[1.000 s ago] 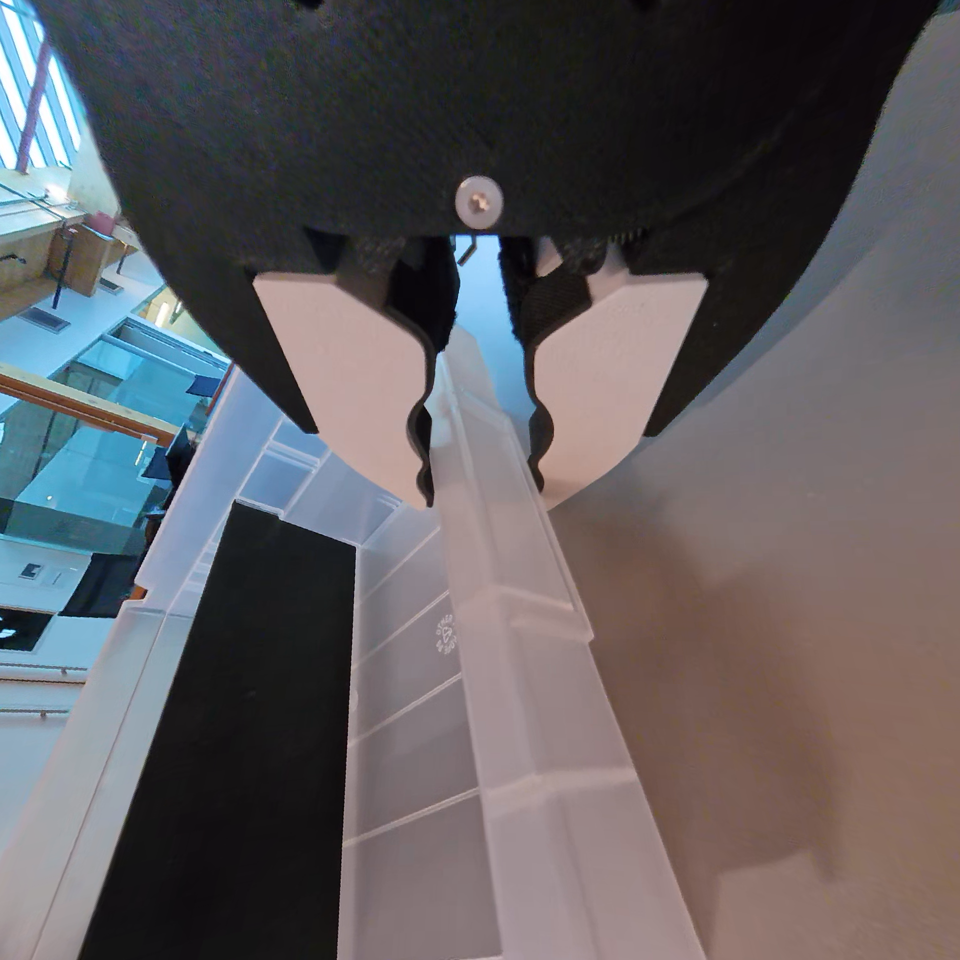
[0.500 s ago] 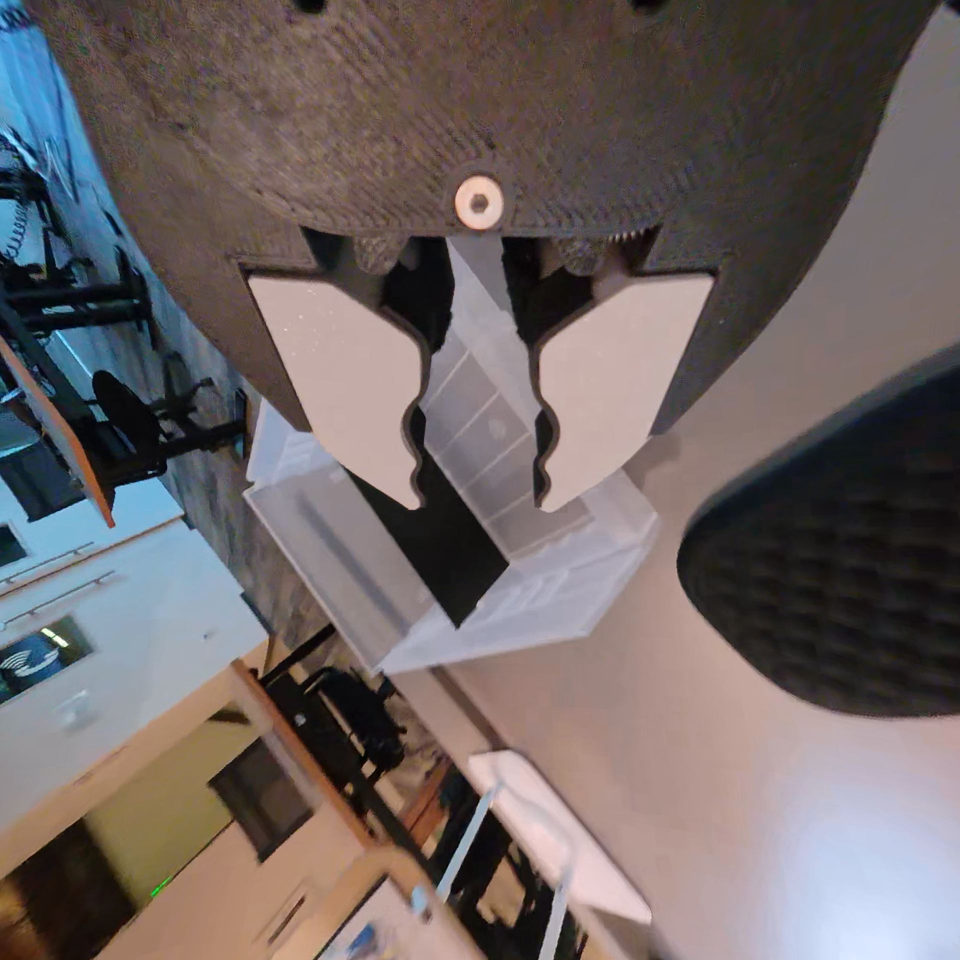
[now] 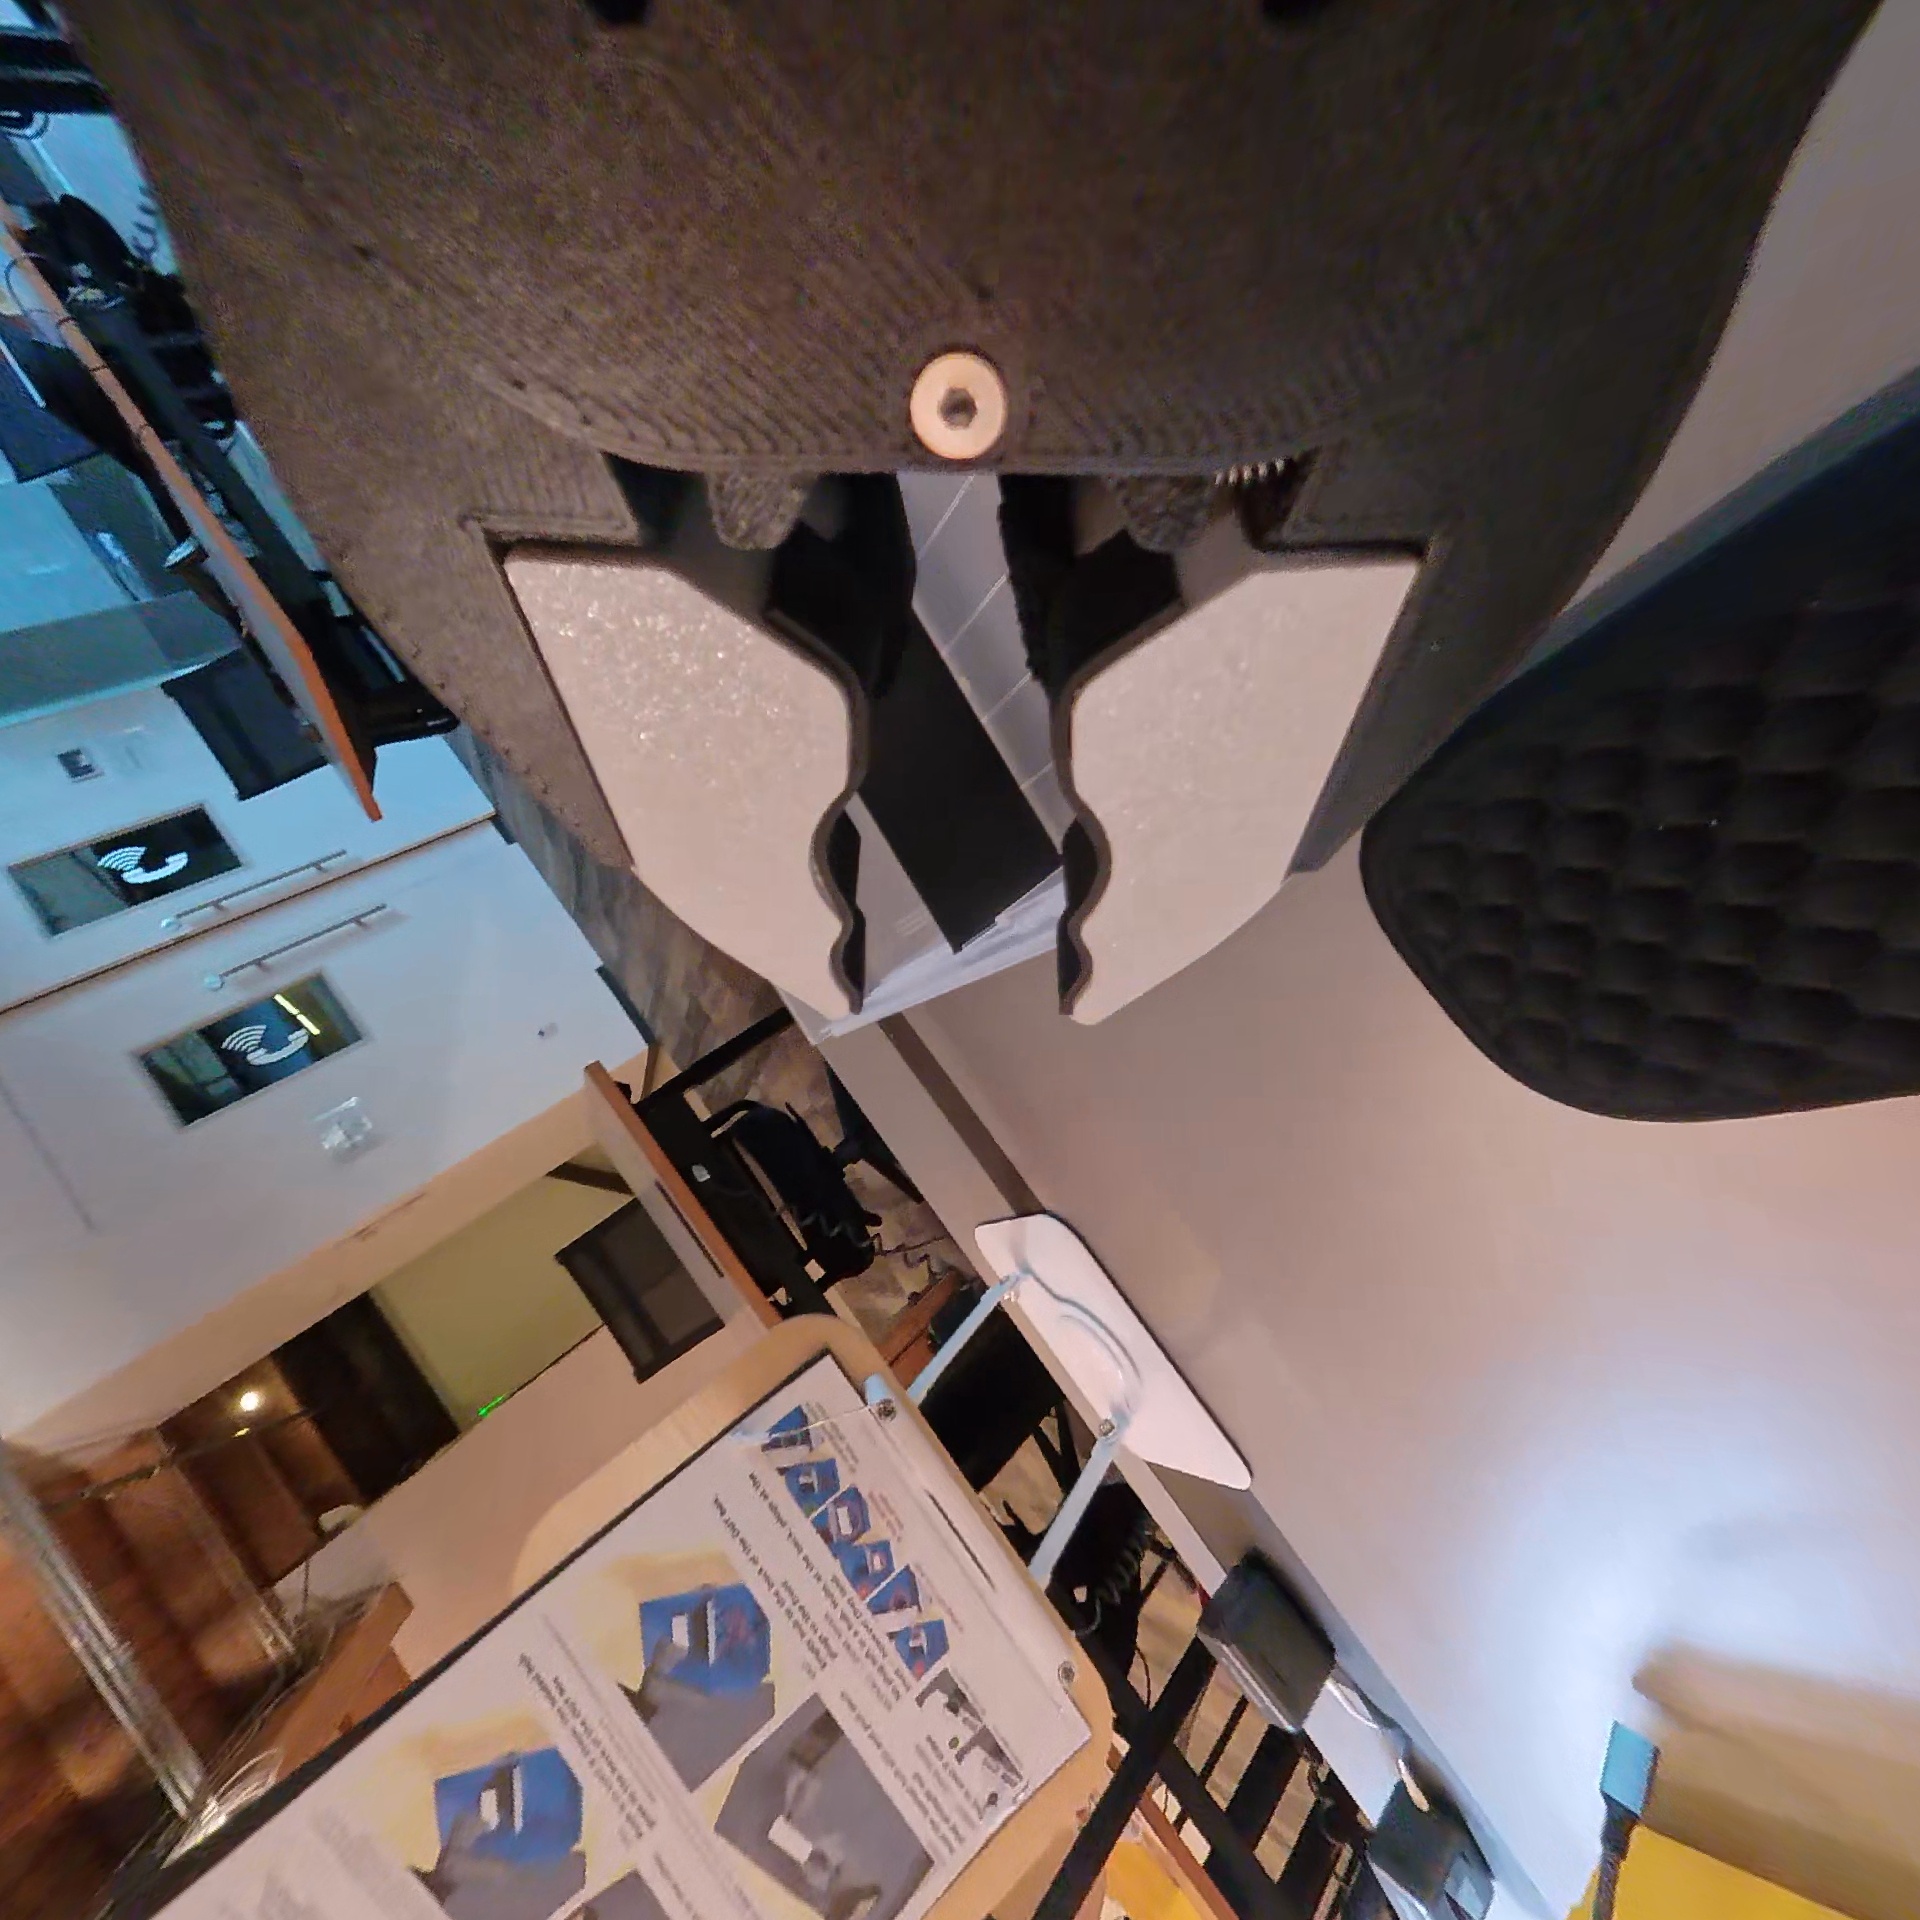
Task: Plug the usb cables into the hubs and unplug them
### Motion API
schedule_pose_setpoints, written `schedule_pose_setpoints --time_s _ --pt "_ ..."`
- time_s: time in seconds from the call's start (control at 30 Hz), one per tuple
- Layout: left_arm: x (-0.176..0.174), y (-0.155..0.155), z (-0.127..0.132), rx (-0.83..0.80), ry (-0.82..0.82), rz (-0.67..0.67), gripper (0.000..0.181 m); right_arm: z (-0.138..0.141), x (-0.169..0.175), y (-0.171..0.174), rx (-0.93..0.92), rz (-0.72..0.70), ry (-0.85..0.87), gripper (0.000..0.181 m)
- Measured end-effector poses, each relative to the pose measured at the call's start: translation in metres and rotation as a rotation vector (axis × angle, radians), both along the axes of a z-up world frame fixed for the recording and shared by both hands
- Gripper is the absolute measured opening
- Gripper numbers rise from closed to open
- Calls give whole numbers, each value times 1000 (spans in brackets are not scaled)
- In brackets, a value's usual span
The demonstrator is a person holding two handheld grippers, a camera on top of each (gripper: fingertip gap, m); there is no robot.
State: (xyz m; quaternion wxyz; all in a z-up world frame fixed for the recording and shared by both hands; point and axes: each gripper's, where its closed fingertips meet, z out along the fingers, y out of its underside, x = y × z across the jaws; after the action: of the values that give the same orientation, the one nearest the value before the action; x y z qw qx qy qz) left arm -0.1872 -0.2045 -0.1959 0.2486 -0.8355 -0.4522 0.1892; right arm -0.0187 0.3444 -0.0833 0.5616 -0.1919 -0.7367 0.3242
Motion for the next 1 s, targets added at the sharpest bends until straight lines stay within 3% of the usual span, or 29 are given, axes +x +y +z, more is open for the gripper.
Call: schedule_pose_setpoints --time_s 0.1,0.17,0.33,0.5,0.63,0.87,1.0 --pt "2 -1 -14 -39 -93 -13 24 3 -3 -3 19 -3 15 34" --pt "4 4 -17 -22 -116 -49 11 2 -6 -5 35 -7 12 34" --pt "-1 0 3 -43 50 -29 5 0 -14 -16 70 9 4 33" --pt "-13 -20 70 -4 409 52 4 3 -24 -49 38 121 22 32" --pt "-10 -22 134 39 672 16 4 3 -34 -92 3 256 34 32" --pt "25 16 230 22 1039 -91 4 0 -36 -187 -115 557 -5 32" --pt "62 49 280 76 1248 -161 4 -11 -34 -224 -91 651 -39 33"
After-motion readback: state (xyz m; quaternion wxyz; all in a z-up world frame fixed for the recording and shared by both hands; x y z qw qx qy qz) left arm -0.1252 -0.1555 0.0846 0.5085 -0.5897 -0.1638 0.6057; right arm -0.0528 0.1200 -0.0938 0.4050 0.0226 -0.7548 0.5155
